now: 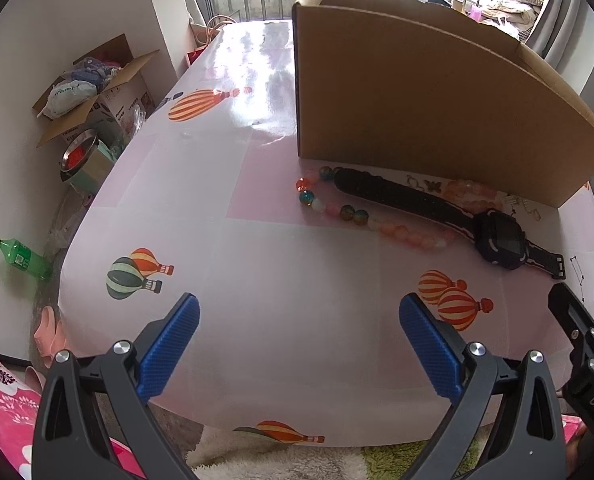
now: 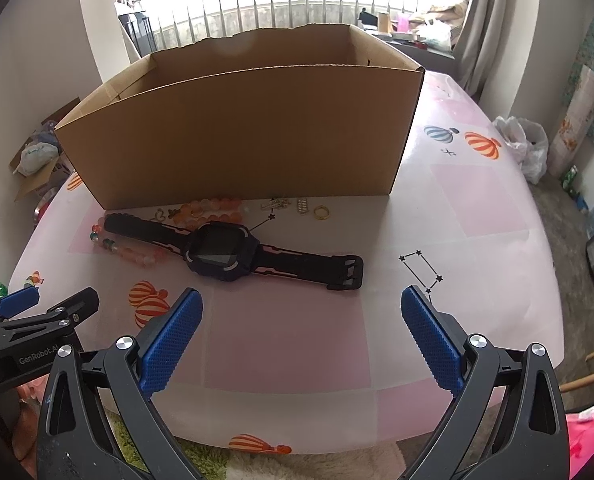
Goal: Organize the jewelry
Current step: 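Move the right tool to the black smartwatch and close on its face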
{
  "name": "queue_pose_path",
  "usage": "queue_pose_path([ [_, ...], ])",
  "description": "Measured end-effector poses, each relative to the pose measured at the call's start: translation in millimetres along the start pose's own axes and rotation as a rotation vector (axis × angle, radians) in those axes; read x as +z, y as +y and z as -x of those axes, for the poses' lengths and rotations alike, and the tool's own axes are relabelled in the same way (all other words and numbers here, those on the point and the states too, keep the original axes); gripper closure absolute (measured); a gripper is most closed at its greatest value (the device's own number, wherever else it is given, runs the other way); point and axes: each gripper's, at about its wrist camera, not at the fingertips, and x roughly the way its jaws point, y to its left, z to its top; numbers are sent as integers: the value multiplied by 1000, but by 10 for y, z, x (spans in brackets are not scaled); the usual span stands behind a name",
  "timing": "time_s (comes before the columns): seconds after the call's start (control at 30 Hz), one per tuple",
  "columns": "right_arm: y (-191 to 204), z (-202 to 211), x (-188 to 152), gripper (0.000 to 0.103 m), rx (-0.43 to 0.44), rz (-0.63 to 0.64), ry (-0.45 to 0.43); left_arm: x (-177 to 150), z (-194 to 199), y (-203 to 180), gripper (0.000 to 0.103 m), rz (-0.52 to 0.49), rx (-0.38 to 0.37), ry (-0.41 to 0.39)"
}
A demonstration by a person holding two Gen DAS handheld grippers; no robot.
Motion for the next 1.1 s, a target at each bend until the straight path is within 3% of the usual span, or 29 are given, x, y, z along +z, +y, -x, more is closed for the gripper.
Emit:
queue_pose_path([
  [0.1, -19, 24, -10, 8, -13, 11, -39, -6, -122, 49, 5, -6, -12, 25],
  [0.37, -131, 118, -51, 8, -1, 68, -140, -54, -157, 61, 5, -56, -58, -43],
  [0.5, -155, 214, -39, 8, 147, 101, -185, -79, -149, 44, 5, -74, -56, -61],
  [0.57, -148, 164, 14, 10, 222, 125, -162, -81, -145, 34, 5, -81, -52, -66],
  [0.63, -76, 52, 101, 22, 305, 197, -102, -86, -147, 26, 4, -84, -51, -69],
  [0.73, 79, -119, 206, 28, 365, 308, -29, -75, -161, 34, 4, -81, -57, -66],
  [1.03, 239, -468, 304, 33, 375, 460, 68, -78, -168, 52, 4, -97, -68, -96],
  [1.1, 292, -503, 284, 41, 378, 496, 87, -81, -163, 63, 4, -97, -77, -104],
])
